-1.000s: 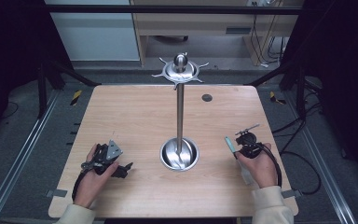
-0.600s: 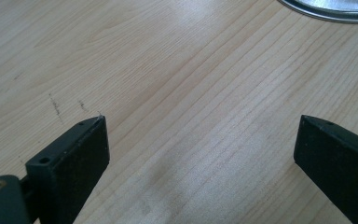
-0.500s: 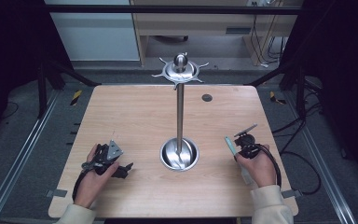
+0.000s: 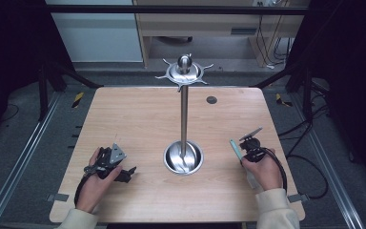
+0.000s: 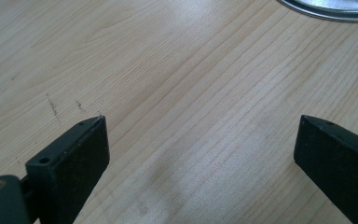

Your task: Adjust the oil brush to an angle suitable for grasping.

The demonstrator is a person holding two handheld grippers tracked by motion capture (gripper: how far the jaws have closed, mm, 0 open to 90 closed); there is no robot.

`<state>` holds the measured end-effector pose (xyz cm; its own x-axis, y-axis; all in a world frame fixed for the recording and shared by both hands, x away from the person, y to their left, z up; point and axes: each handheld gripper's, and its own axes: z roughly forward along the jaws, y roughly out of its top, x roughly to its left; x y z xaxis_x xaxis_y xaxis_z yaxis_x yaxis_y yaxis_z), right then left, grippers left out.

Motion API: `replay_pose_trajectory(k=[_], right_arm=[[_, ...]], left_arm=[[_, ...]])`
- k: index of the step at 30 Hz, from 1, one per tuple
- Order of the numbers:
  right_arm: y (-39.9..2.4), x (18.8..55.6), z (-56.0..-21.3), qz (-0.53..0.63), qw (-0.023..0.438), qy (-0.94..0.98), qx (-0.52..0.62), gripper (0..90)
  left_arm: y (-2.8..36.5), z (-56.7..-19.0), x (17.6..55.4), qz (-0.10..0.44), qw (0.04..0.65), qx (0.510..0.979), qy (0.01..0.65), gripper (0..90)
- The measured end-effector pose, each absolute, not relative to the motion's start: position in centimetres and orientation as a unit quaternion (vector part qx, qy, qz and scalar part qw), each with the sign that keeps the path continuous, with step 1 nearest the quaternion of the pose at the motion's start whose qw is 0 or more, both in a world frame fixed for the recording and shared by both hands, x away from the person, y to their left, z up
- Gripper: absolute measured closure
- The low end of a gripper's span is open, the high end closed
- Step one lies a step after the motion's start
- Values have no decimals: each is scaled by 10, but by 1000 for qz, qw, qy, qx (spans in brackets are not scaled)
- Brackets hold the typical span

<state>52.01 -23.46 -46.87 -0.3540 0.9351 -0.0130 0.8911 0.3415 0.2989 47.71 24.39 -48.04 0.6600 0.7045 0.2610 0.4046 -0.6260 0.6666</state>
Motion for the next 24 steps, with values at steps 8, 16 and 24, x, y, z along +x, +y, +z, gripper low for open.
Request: replay_pose_trajectory(k=[8, 16, 24], right_arm=[[-233, 521, -468, 121, 89, 810, 567, 813], [-232, 522, -468, 120, 86, 806, 574, 824], [-232, 520, -461, 134, 86, 804, 573, 826]], left_arm=[[244, -480, 477, 259, 289, 864, 320, 30], [244, -480, 477, 259, 290, 864, 321, 30], [244, -480, 477, 259, 291, 863, 323, 30]])
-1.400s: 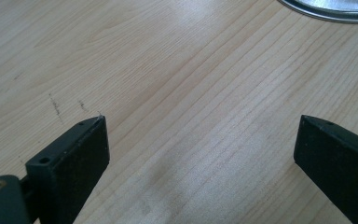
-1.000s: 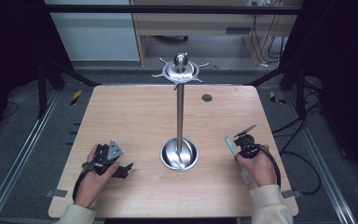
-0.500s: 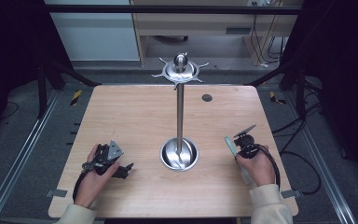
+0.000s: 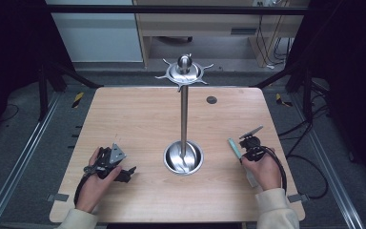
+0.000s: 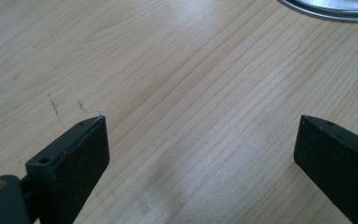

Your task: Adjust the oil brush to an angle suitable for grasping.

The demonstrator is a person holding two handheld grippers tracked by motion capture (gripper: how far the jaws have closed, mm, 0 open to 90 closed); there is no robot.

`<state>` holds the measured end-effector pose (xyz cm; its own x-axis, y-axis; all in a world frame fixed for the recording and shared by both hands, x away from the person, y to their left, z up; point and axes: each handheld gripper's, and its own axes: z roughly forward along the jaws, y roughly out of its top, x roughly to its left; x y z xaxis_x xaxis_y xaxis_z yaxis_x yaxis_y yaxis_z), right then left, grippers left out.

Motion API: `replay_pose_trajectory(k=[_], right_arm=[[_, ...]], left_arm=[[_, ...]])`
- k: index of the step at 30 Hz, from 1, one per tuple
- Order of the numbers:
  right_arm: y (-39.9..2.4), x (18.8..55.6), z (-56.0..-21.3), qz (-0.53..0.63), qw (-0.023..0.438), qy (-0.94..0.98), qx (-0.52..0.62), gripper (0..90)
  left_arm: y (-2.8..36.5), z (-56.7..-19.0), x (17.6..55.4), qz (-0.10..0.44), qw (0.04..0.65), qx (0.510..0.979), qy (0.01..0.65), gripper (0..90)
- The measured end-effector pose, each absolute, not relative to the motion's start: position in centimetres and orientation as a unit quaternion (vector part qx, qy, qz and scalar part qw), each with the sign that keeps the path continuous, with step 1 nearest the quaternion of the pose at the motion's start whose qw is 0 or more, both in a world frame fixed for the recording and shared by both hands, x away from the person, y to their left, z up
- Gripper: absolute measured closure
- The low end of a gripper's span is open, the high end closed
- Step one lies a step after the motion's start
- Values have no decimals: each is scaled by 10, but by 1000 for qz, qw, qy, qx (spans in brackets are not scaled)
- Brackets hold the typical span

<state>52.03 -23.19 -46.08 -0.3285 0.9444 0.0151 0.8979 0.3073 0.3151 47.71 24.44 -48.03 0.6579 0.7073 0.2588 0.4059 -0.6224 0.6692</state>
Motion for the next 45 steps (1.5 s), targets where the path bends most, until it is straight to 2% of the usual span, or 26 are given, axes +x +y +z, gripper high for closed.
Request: replay_pose_trajectory(k=[17, 34, 45], right_arm=[[-244, 510, -420, 243, 107, 788, 556, 827], [-229, 496, -371, 371, 162, 770, 493, 827], [-218, 499, -318, 469, 189, 739, 445, 827]], left_arm=[[245, -480, 477, 260, 289, 863, 321, 30], [245, -480, 477, 261, 289, 863, 321, 30], [246, -481, 477, 262, 284, 863, 324, 30]])
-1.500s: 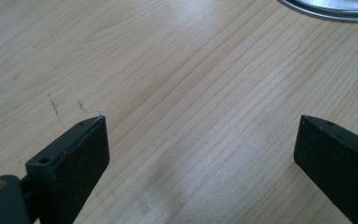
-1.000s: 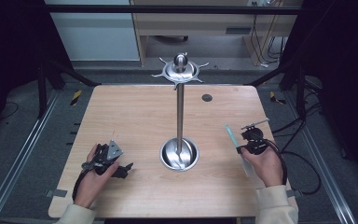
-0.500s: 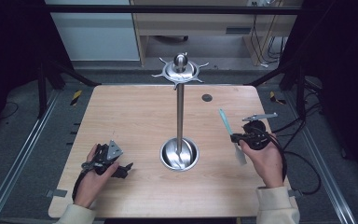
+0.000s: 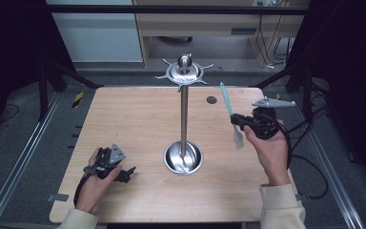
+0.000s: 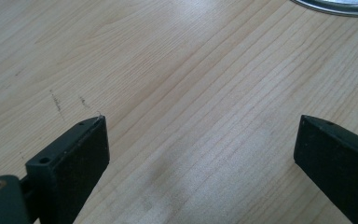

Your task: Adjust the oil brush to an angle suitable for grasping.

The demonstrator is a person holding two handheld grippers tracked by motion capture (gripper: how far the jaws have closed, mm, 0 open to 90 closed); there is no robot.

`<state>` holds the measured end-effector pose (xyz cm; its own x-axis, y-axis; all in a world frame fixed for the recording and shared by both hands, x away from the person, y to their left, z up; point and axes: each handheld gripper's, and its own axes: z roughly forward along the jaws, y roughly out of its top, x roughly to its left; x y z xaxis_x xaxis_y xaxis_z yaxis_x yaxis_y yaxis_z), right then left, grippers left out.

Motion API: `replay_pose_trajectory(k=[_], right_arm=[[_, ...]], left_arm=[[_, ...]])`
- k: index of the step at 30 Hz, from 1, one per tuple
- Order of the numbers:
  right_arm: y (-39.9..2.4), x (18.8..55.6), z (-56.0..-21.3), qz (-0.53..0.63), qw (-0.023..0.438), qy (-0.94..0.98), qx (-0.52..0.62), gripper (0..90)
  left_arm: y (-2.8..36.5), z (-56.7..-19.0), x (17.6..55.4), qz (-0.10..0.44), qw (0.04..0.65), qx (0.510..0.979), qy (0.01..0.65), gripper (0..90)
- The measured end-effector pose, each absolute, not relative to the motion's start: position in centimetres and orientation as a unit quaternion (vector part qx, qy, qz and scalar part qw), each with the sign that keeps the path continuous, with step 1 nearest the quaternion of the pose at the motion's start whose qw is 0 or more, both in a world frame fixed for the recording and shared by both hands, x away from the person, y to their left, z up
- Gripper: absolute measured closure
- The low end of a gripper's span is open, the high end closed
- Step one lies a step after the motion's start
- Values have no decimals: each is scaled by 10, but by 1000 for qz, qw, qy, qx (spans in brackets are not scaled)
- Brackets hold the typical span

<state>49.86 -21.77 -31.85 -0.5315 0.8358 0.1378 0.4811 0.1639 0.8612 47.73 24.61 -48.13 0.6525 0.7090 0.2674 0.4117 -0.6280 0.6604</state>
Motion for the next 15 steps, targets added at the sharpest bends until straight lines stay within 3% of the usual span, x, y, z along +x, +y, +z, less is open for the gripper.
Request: replay_pose_trajectory(k=[15], right_arm=[[-198, 468, -291, 532, 237, 709, 398, 827]], left_arm=[[244, -481, 477, 261, 287, 864, 321, 30]])
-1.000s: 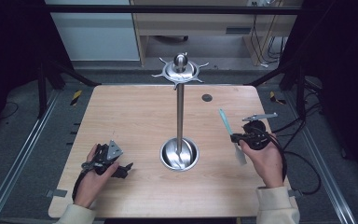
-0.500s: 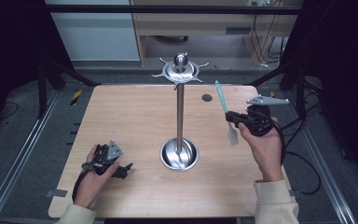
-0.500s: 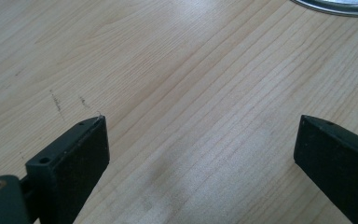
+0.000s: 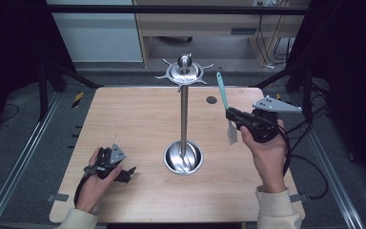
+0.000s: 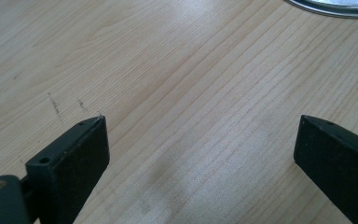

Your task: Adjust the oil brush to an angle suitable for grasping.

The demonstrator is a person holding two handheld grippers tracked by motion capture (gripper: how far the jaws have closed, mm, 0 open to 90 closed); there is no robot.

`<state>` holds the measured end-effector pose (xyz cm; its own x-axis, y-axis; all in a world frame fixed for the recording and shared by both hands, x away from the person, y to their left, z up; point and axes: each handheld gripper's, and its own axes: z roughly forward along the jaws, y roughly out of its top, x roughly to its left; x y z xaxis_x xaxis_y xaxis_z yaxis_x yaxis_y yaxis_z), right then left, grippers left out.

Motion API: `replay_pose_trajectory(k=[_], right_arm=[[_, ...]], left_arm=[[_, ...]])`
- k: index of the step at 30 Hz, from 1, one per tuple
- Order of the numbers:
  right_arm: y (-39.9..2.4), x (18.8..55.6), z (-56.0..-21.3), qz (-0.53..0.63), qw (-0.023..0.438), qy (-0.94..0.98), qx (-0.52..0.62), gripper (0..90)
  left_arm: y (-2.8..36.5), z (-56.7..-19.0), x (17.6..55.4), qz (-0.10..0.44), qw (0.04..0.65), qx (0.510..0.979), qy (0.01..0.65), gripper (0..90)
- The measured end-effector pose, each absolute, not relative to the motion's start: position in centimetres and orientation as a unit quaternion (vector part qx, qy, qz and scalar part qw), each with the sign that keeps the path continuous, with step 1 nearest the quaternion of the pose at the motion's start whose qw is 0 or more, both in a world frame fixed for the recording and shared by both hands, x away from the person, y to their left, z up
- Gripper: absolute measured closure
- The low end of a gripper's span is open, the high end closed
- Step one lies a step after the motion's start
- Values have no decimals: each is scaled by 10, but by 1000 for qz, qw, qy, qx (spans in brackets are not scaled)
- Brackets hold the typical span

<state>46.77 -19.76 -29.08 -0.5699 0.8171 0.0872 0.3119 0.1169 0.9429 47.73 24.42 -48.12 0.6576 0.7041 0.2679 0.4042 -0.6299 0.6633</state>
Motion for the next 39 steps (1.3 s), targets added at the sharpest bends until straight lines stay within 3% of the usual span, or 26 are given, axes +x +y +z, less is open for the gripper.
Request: replay_pose_trajectory(k=[24, 39], right_arm=[[-199, 420, -267, 575, 274, 707, 308, 827], [-194, 414, -263, 582, 269, 716, 276, 826]], left_arm=[[245, -480, 477, 263, 287, 864, 320, 30], [245, -480, 477, 262, 286, 865, 319, 30]])
